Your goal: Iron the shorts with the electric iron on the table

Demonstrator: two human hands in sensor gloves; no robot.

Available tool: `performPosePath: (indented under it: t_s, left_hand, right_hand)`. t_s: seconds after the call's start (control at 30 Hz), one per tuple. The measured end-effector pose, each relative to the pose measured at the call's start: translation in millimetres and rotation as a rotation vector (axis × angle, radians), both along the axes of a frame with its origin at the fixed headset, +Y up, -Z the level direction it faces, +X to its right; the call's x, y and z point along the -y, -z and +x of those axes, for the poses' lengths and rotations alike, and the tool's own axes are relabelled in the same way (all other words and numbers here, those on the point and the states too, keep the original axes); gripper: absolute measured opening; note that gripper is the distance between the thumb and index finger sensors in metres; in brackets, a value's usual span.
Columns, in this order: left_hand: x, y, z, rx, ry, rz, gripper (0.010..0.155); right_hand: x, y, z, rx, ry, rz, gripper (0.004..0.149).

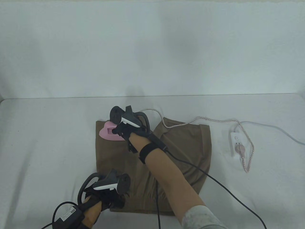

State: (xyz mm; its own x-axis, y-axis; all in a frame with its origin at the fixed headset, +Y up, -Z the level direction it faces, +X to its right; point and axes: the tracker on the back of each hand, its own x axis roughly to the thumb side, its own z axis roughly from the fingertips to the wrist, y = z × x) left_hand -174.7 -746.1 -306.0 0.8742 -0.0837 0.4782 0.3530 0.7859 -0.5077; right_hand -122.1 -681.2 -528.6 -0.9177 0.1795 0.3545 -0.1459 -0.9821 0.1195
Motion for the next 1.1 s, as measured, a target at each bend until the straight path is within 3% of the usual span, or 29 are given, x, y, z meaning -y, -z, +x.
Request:
performPosePath:
  t_s: [0.37, 1.1]
  left_hand:
    - [-0.6, 3.1, 0.7, 0.002, -0.003, -0.008, 0.077]
    - [-1.4, 5.5, 2.1, -0.001, 0.003, -0.016, 0.076]
  right_hand:
    - [23.4, 11.2, -1.6, -0.013, -0.082, 0.010, 0.057]
    - [16.8, 11.1, 100.5, 0.168, -0.151, 0.055, 0.056]
